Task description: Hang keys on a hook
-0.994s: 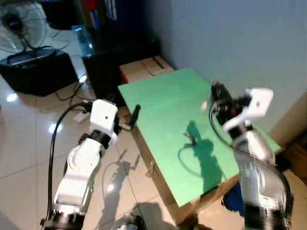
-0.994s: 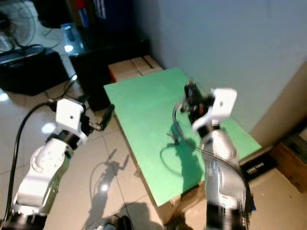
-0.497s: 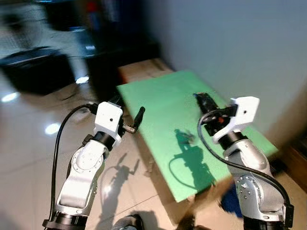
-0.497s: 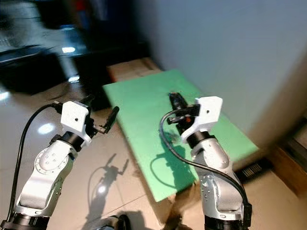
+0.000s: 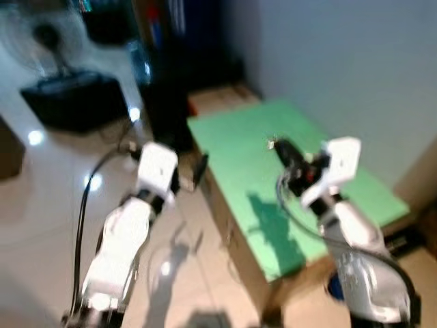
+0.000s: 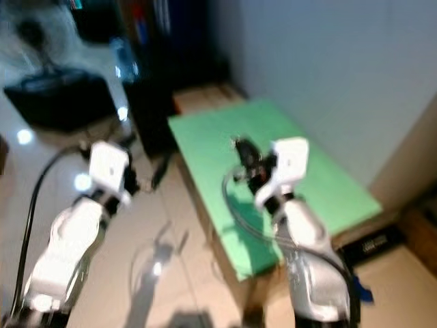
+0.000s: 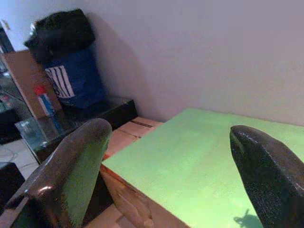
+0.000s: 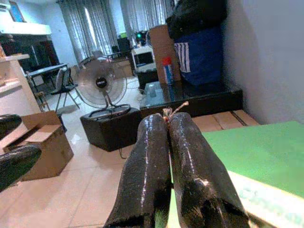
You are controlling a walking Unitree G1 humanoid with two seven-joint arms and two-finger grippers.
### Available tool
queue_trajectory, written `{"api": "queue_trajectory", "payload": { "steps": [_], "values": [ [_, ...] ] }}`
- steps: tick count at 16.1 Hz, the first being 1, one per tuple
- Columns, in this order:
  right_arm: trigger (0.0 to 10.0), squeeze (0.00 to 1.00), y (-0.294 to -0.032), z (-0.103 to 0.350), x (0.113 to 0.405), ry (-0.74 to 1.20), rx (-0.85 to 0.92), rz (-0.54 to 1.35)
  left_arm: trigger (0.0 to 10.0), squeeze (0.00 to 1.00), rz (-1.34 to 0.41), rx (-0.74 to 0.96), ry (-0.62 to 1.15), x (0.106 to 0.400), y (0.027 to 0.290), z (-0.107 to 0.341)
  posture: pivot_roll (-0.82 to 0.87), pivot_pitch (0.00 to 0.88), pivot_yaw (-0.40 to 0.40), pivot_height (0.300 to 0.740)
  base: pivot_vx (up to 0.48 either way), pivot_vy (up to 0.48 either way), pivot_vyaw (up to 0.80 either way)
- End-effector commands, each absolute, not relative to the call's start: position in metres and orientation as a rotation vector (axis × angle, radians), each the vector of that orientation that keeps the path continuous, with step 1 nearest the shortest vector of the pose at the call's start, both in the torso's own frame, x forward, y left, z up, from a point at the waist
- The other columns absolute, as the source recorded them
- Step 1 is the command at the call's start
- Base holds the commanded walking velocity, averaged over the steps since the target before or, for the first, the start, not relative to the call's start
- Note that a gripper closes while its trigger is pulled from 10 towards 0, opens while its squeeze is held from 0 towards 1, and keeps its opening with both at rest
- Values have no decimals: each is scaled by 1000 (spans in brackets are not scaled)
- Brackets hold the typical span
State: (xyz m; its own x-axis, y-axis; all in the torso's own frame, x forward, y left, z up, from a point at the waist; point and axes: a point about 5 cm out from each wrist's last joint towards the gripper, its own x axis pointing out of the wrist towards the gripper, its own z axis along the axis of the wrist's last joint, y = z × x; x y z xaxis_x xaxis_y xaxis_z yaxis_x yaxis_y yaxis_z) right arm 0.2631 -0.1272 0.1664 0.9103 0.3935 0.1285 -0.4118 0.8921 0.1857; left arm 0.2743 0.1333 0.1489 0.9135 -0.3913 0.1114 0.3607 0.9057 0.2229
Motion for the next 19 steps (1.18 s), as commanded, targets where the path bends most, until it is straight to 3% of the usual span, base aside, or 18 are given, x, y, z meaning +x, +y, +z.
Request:
{"api": "queue_trajectory", "payload": {
  "steps": [1, 8, 16, 19],
  "values": [
    [10000, 0, -121, 167, 262, -85, 224, 446, 10000, 0, -375, 229, -154, 275, 138, 149, -87, 0, 38, 740, 0, 0, 800],
    [10000, 0, -120, 156, 261, -18, 185, 484, 10000, 0, -291, 250, -153, 279, 150, 150, -73, 0, 30, 740, 0, 0, 800],
    [10000, 0, -114, 160, 263, -40, 196, 497, 10000, 0, -306, 251, -155, 283, 148, 154, -55, 0, 70, 740, 0, 0, 800],
    [10000, 0, -113, 163, 265, -52, 206, 499, 10000, 0, -300, 249, -165, 283, 146, 156, -48, 0, 48, 740, 0, 0, 800]
  ]
}}
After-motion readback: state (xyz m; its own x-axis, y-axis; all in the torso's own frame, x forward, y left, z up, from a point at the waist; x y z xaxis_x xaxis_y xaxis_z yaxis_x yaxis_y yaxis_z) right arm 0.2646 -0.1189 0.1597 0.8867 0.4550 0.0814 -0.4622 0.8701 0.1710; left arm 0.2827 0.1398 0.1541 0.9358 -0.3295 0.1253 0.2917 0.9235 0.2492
